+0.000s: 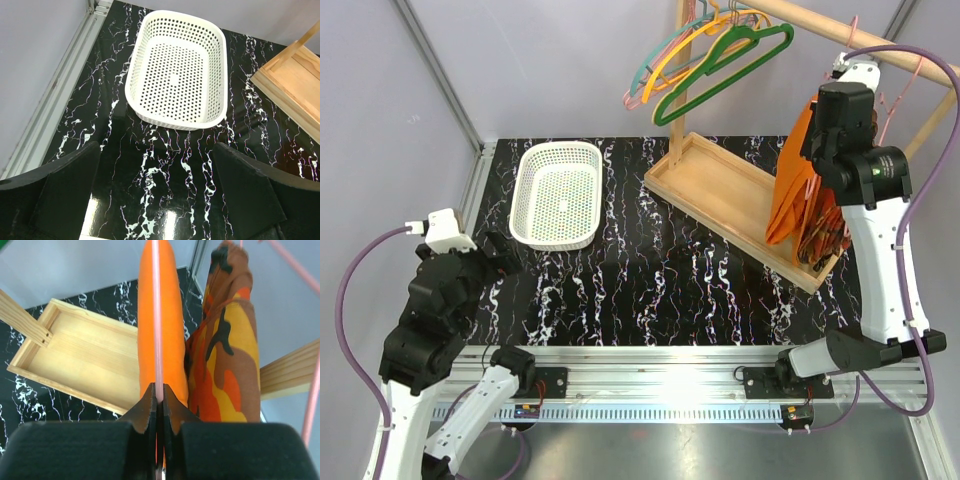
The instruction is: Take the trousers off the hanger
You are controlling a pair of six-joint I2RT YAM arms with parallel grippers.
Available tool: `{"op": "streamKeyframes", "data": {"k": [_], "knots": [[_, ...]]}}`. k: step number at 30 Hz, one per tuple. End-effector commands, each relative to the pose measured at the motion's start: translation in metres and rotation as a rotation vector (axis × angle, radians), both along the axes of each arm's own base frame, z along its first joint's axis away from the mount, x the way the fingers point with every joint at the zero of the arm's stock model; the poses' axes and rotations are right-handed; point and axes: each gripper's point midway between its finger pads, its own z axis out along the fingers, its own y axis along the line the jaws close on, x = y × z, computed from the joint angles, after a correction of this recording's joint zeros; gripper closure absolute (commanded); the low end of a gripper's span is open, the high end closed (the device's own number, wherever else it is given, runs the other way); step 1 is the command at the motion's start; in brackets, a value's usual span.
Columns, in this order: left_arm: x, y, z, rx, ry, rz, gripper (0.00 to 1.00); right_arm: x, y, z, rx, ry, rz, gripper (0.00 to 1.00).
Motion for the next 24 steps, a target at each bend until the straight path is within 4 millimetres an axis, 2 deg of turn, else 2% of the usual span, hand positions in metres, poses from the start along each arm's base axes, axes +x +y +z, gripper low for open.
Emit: {"op": "streamKeyframes", "data": {"k": [1,8,16,21,24], "knots": [[0.007,-0.007,0.008,-0.001,-0.027,-0.031,0.01,0.005,-0.009,0.08,-0.003,-0.262,-0.017,1.0],[0.012,-0.008,0.002,0.007,-0.012,-0.03,0.01,-0.001,-0.009,0.118,-0.002,-0.345,-0.002,1.0],[0.019,-0.015,-0.007,-0.001,0.014,-0.048,0.01,-0.009,-0.006,0.144,-0.01,-0.425,0.042,1.0],[0.023,-0.021,-0.013,-0.015,0.023,-0.068,0.01,-0.019,0.002,0.172,0.008,-0.537,0.101,1.0],[0.027,-0.022,-0.019,-0.006,0.035,-0.063,0.01,-0.022,-0.002,0.184,-0.035,-0.571,0.102,1.0]]}}
